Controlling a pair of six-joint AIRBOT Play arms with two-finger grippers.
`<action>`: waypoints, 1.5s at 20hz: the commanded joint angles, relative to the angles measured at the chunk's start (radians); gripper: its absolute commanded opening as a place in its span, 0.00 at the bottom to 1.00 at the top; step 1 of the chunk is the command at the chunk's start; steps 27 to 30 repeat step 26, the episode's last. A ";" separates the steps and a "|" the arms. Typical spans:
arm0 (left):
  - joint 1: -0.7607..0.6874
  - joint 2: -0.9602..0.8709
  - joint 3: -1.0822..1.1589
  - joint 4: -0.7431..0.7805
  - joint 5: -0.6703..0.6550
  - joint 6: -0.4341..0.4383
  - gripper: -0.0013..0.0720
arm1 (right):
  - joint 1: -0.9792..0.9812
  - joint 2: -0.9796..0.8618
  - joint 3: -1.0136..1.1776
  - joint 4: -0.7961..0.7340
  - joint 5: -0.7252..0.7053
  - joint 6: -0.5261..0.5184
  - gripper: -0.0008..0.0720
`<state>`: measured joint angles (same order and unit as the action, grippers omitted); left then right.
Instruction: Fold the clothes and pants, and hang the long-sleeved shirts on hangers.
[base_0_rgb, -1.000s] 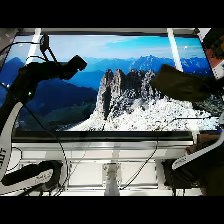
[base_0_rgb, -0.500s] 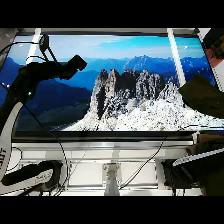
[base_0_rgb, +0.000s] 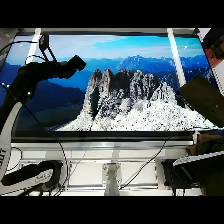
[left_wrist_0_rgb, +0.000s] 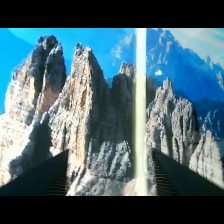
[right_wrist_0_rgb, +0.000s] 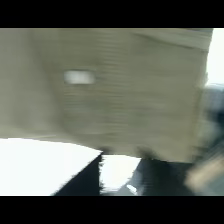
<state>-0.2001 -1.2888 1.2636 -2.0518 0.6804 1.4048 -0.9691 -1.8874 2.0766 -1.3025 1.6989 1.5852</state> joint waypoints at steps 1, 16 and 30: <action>0.040 0.031 0.001 0.008 -0.013 0.103 0.18 | 0.028 0.051 0.012 0.576 -0.020 -0.035 0.06; 0.338 0.654 0.001 0.009 0.200 0.106 0.04 | 0.651 0.214 0.006 0.774 -0.219 -0.026 0.06; 0.338 0.785 0.001 0.009 0.199 0.103 0.04 | 0.734 0.214 0.006 0.774 -0.230 -0.026 0.06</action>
